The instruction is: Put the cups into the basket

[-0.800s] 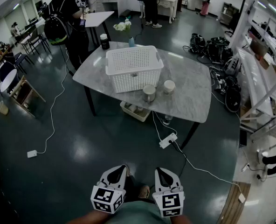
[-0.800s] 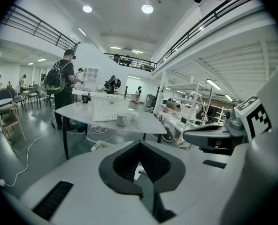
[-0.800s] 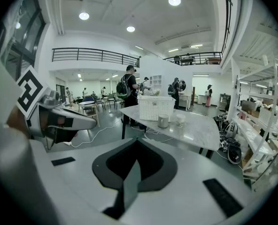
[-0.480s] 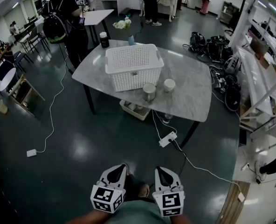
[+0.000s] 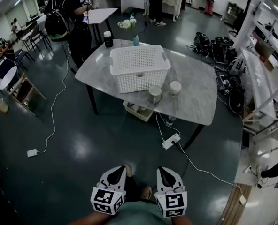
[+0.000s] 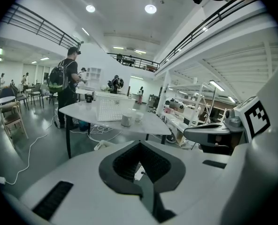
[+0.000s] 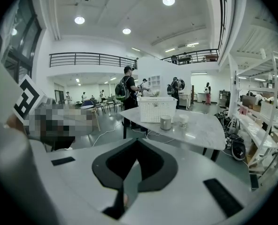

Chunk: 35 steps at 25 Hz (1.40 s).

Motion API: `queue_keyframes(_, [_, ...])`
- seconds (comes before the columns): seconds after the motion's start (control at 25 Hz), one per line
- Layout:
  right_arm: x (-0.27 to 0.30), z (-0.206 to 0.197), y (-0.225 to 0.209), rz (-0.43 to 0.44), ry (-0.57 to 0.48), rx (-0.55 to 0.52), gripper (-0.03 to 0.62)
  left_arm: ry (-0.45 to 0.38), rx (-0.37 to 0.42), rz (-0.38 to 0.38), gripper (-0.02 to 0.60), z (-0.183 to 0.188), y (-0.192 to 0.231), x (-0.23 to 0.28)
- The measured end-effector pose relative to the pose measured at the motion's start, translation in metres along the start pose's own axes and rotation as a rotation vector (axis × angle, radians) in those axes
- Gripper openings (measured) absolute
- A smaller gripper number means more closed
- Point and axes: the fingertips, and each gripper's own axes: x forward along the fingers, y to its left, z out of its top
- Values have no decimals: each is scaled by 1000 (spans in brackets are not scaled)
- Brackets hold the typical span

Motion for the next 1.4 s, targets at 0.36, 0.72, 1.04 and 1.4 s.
queue_keyframes(0.36, [40,18,-8,-67,24,-5,12,1,-7,-44,-2,21,35,33])
queue_keyframes(0.72, [90,70,-25,-124,15,-7,12,-23,10,-96,-1,76,69,79])
queue_keyframes(1.04, [120,105,-35,-168,3,-15,12,-50,25,-128,0,115,92,102])
queue_keyframes(1.4, [149,123,-36,-202,-11,2,12,-43,60,-169,-1,133,116,117])
